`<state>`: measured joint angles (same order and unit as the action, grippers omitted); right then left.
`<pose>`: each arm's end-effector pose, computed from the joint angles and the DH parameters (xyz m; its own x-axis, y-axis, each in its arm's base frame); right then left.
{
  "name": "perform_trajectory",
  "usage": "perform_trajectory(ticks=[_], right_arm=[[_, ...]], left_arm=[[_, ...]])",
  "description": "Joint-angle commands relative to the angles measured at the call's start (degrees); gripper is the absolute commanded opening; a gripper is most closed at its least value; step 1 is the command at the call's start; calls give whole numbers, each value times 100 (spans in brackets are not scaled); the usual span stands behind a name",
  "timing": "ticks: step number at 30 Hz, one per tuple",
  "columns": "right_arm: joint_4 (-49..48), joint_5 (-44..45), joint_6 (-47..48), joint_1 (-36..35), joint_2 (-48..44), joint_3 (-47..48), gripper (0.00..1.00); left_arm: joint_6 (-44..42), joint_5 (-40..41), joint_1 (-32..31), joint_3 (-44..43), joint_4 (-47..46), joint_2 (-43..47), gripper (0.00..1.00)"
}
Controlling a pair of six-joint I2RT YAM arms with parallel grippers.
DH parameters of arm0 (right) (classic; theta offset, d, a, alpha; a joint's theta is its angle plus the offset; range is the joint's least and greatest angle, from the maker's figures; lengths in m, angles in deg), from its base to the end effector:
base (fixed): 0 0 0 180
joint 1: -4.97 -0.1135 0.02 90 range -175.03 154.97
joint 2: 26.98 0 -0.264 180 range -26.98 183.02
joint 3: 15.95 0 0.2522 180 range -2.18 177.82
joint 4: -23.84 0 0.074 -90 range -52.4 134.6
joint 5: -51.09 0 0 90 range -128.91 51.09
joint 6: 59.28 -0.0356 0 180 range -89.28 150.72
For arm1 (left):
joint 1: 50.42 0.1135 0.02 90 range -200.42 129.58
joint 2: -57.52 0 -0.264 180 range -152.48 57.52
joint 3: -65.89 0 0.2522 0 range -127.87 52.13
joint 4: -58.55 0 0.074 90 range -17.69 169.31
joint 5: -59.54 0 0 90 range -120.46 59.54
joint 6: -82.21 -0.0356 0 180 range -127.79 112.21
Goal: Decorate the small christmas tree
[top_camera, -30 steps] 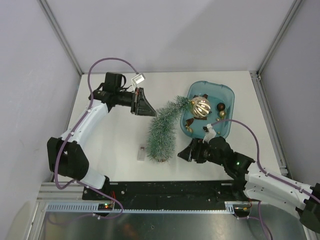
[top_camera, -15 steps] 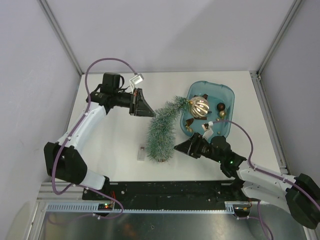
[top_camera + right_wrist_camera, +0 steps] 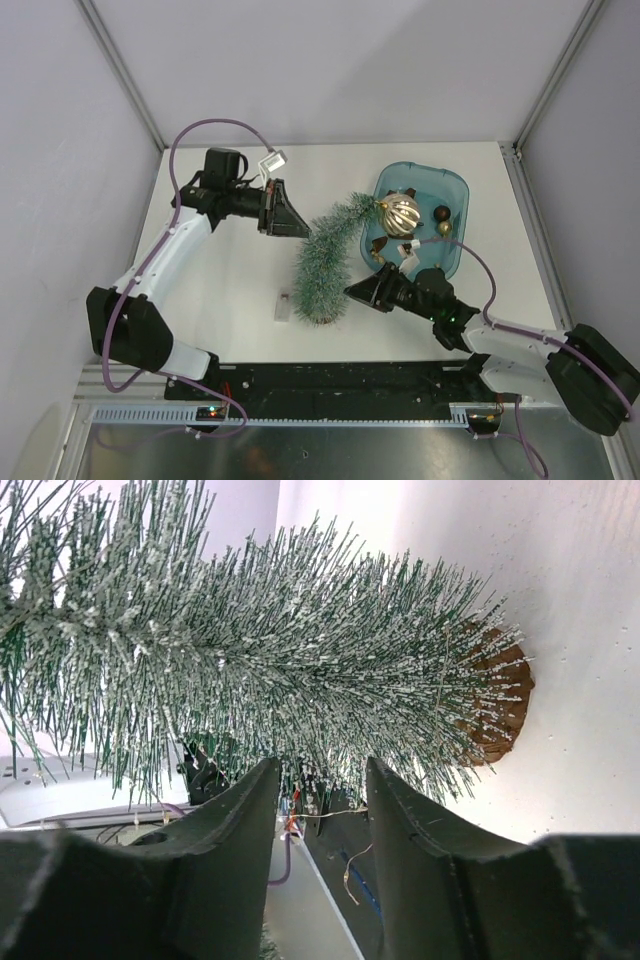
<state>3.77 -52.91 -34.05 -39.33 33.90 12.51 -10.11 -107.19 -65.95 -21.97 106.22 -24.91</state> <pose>0.1446 0.1531 0.1857 -0.8313 0.4152 -0.3696 -0.2225 0.3608 0.9057 0.2770 -0.1129 0.3438 -0.6166 0.1810 -0.7662 0.7813 0.0209 -0.6238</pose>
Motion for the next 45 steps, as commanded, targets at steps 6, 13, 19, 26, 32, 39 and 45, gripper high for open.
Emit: perform_trajectory(ticks=[6, 13, 19, 26, 32, 39, 45], right_arm=[[-570, -131, -19, 96, 211, 331, 35], [-603, -250, -3, 193, 362, 431, 28], [-720, -341, -43, 218, 538, 454, 24], [-705, -331, -51, 216, 551, 463, 16], [-628, -316, -1, 194, 555, 527, 10], [-587, -330, 47, 179, 605, 568, 3], [-574, -344, 79, 186, 611, 569, 0]], left_arm=[[57, -6, 31, 3, -57, 362, 77], [65, -126, 404, 7, -60, 640, 89], [126, -120, 549, -102, -53, 528, 94], [188, 17, 501, -557, -44, -148, 95], [506, -208, 411, -1066, -57, -714, 89], [664, -549, 28, -1331, -60, -963, 78], [700, -759, -83, -1259, -63, -989, 67]])
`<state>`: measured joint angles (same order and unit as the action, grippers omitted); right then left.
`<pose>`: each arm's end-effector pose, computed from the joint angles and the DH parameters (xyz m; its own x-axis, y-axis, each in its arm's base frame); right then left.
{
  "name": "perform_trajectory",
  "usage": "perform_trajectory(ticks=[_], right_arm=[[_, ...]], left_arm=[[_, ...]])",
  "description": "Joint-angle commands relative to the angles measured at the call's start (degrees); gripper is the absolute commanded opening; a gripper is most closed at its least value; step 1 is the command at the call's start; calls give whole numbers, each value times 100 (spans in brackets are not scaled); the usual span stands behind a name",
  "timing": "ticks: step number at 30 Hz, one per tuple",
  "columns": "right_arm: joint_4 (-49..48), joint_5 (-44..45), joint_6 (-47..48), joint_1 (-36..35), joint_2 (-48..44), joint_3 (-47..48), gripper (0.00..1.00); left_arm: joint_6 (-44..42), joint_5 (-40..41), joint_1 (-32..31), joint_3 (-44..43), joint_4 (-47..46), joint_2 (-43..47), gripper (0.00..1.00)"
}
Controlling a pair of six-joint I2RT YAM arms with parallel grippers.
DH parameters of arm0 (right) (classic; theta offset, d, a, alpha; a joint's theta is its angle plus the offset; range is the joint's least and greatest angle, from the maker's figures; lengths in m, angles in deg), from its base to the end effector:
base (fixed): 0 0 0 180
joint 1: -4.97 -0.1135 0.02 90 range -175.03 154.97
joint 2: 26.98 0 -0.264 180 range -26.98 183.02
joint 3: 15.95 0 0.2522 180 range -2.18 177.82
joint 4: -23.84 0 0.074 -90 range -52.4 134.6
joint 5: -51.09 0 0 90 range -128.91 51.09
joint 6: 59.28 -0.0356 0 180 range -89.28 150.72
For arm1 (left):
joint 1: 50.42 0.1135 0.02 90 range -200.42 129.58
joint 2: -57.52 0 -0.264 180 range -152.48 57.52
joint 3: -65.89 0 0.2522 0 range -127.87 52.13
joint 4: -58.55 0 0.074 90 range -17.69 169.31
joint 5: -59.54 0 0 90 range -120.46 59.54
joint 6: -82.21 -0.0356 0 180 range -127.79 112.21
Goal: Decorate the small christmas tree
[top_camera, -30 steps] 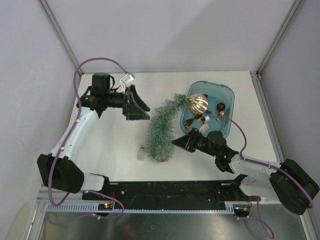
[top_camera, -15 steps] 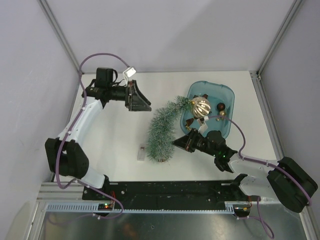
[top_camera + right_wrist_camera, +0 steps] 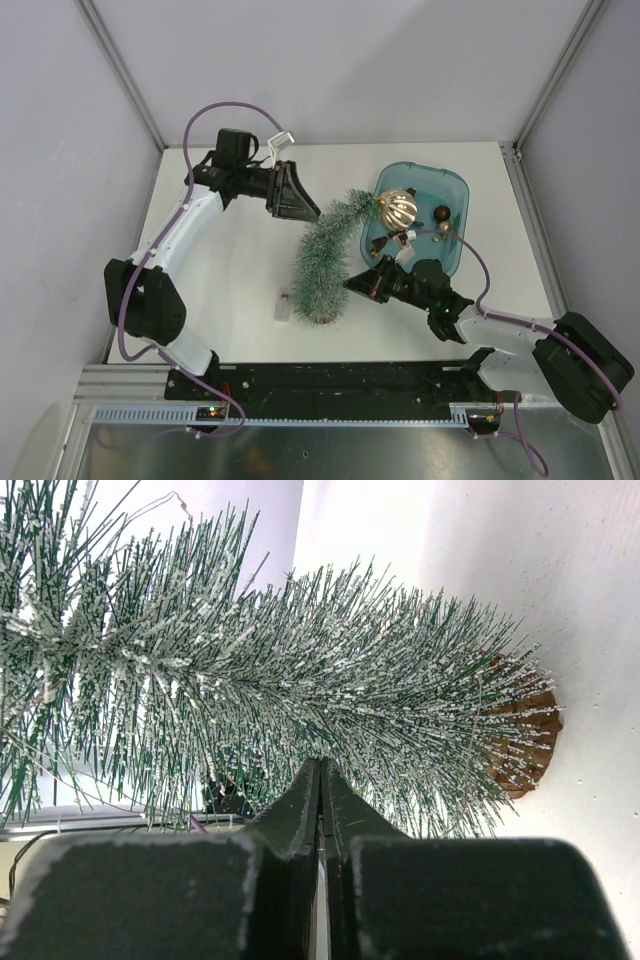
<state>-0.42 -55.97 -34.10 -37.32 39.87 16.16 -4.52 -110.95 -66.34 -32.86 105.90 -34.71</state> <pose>0.1629 0.1623 0.1929 -0.8325 0.4123 -0.3701 -0.2427 0.3291 0.9126 0.3186 -0.1274 0.3537 -0.6712 0.1817 -0.7186 0.7258 -0.0355 -0.6869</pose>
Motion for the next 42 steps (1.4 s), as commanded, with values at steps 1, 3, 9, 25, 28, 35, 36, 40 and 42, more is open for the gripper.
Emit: perform_trajectory(ticks=[1, 3, 9, 25, 28, 35, 36, 40, 42], right_arm=[[-154, -41, 83, -12, 22, 204, 0], [-153, -56, 88, 0, 28, 211, 0], [-90, -88, 153, 40, 44, 252, 0], [516, -361, 566, 781, -172, 664, 0], [563, -464, 669, 885, -46, 846, 0], [339, -617, 686, 878, 407, 993, 0], [308, -646, 683, 870, 469, 1007, 0], [162, -805, 675, 851, 807, 1107, 2], [42, -950, 646, 864, 1000, 1166, 4]], left_arm=[[140, -421, -47, -143, -29, 10, 63], [139, -476, -50, -95, -30, 57, 55], [101, -480, -43, 39, -40, 244, 20], [22, -142, 97, 459, -46, 1071, 0], [-22, -61, 112, 620, -45, 1302, 0], [-109, 110, 116, 910, -48, 1569, 1], [-112, 124, 116, 938, -46, 1577, 1], [-142, 221, 116, 1055, -45, 1590, 1], [-153, 300, 116, 1105, -41, 1615, 1]])
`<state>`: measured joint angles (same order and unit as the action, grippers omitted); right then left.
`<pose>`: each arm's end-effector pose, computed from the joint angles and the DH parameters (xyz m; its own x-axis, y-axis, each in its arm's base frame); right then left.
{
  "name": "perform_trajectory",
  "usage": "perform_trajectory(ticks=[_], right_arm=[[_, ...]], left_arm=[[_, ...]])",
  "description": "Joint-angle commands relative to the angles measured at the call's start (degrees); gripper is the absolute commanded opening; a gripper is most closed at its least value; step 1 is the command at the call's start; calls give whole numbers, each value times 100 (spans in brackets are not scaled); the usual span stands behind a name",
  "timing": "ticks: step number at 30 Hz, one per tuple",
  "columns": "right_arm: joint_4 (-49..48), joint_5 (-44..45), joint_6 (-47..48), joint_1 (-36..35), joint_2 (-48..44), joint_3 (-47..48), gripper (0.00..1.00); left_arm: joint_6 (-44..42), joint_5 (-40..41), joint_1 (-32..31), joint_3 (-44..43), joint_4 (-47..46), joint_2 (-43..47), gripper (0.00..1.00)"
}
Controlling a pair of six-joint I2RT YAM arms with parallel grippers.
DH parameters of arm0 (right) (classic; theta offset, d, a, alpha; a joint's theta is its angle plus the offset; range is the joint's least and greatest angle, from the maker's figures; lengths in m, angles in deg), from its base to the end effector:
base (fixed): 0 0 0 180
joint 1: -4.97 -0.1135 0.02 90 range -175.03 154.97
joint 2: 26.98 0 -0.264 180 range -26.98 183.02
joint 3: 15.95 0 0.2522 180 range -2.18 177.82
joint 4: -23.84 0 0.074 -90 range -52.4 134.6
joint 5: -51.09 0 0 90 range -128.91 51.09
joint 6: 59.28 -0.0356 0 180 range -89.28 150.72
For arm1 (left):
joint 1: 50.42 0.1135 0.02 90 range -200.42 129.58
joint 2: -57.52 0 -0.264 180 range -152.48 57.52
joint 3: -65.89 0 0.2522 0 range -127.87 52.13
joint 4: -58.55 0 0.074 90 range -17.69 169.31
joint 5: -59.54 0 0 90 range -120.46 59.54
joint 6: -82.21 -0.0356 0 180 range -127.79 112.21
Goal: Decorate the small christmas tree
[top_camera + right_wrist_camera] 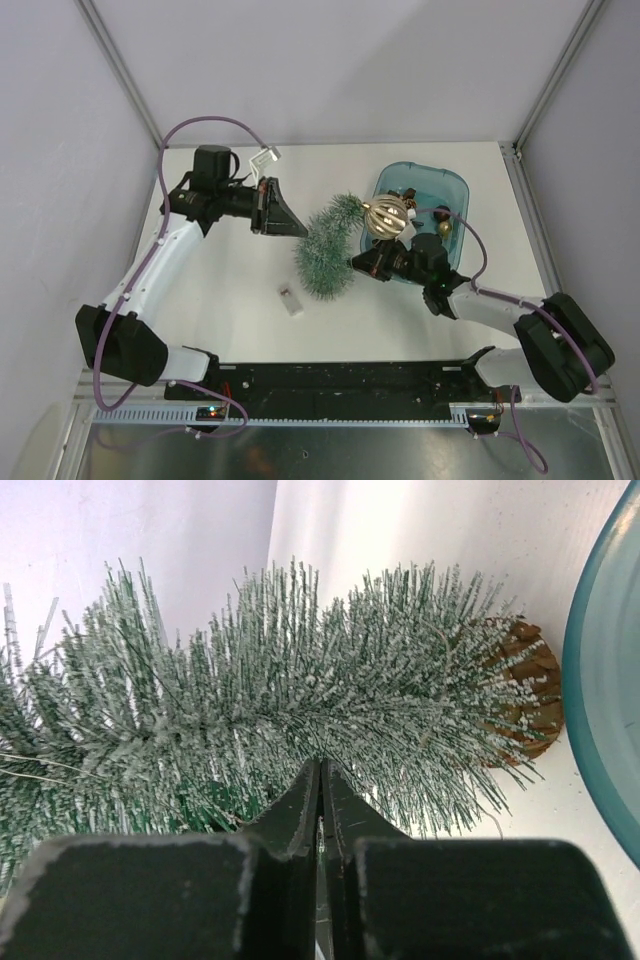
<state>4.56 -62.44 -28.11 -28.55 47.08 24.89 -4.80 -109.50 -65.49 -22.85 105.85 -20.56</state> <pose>0.2106 0.1565 0.2035 -0.8136 0.4021 -0.4200 -0.2574 0.3987 0.8802 0.2595 -0.1061 0.3703 -0.6177 0.1561 -0.7707 0.7789 -0.0131 -0.6270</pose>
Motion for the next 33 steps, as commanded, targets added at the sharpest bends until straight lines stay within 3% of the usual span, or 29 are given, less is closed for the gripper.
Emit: perform_trajectory(ticks=[1, 5, 9, 13, 18, 28, 33], right_arm=[[-501, -386, 43, 4, 378, 349, 5], [-669, -768, 42, 98, 742, 601, 16], [-554, -983, 143, 288, 879, 775, 33], [-154, -1166, 351, 531, 804, 883, 50], [754, -1253, 834, 901, 430, 966, 64], [2557, -1413, 1617, 2079, -689, 1144, 70], [4097, -471, 2406, 2729, -869, 1821, 70]], left_arm=[[-132, 207, 30, 118, -38, 216, 1], [-128, 356, 40, 175, -33, 275, 0], [-112, 474, 154, 259, -32, 290, 0], [-101, 623, 306, 296, -36, 285, 0], [-89, 883, 409, 295, -46, 289, 0], [115, 1074, 410, 203, -229, 234, 0], [348, 1169, 319, 178, -445, 213, 0]])
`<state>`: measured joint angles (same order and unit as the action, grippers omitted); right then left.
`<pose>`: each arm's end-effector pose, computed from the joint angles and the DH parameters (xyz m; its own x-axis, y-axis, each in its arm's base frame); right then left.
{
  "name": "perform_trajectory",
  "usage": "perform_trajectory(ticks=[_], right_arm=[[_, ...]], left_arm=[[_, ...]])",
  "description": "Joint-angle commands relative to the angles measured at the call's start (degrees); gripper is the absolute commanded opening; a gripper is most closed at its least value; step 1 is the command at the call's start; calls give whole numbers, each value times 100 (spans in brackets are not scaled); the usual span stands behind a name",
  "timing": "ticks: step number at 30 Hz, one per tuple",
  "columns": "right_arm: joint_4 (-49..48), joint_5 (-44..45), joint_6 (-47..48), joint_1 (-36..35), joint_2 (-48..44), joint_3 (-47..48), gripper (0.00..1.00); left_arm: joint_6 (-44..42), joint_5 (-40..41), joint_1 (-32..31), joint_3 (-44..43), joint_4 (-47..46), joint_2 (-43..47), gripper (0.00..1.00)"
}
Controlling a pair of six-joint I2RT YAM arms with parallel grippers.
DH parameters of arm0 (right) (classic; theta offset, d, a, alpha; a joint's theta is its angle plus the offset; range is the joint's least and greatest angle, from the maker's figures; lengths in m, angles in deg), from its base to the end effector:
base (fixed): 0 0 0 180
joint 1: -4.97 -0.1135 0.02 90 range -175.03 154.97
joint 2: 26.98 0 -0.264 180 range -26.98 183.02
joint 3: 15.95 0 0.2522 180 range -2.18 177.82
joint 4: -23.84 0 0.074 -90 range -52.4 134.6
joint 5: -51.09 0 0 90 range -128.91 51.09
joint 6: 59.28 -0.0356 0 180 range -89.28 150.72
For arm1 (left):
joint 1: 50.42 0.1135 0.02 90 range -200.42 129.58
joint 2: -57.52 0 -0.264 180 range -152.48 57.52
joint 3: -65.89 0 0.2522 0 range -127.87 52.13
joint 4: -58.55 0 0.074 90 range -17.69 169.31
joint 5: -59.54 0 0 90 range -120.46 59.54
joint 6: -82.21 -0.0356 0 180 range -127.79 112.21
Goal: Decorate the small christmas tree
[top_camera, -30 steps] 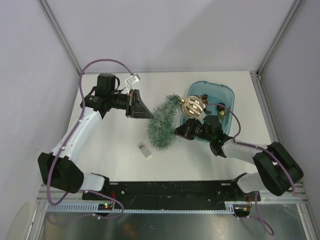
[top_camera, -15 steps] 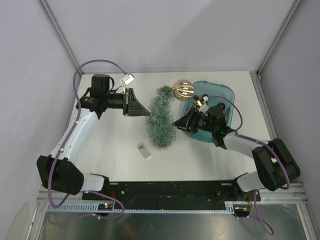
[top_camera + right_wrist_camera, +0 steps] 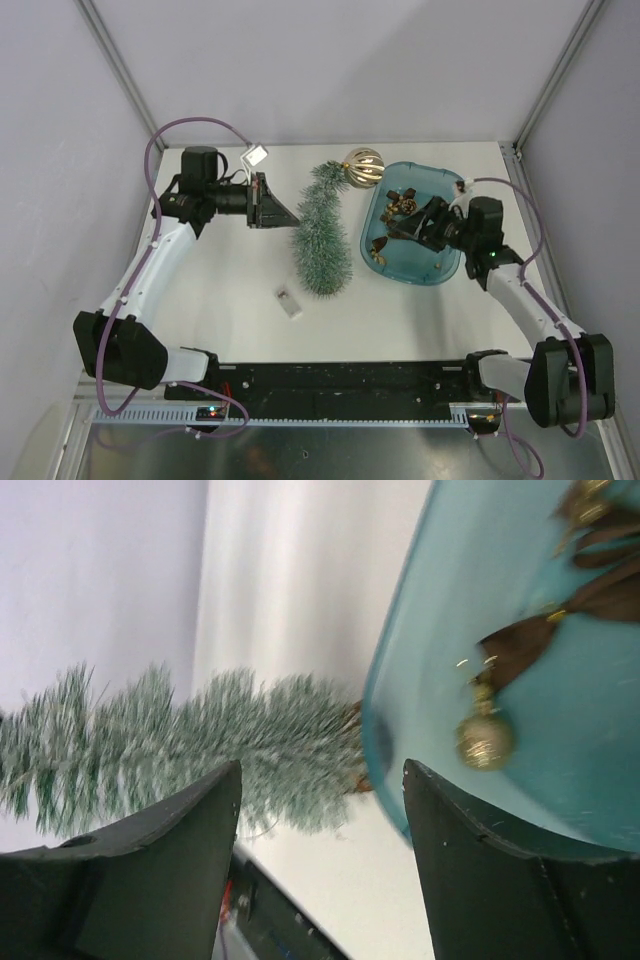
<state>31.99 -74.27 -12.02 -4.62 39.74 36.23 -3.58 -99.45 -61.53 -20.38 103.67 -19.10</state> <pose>0.2478 0.0628 0.2529 -0.7289 0.4382 -0.5261 -0.2283 0.5689 0.7901 0.2666 -0.0862 0.3623 -0.6277 0.0964 -0.7725 0.7711 0.2130 -0.6000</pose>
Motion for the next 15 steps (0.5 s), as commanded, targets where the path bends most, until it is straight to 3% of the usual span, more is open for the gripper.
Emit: perform_trajectory(ticks=[1, 7, 15], right_arm=[[1731, 1100, 1028, 366, -98, 870, 70], [2278, 3154, 1605, 354, 545, 1576, 70], [2043, 4170, 1864, -62, 1794, 2230, 65]], left_arm=[[280, 187, -98, -61, -270, 76, 0], [450, 274, -163, -9, -495, 71, 0], [470, 357, -150, 106, -544, 58, 0]])
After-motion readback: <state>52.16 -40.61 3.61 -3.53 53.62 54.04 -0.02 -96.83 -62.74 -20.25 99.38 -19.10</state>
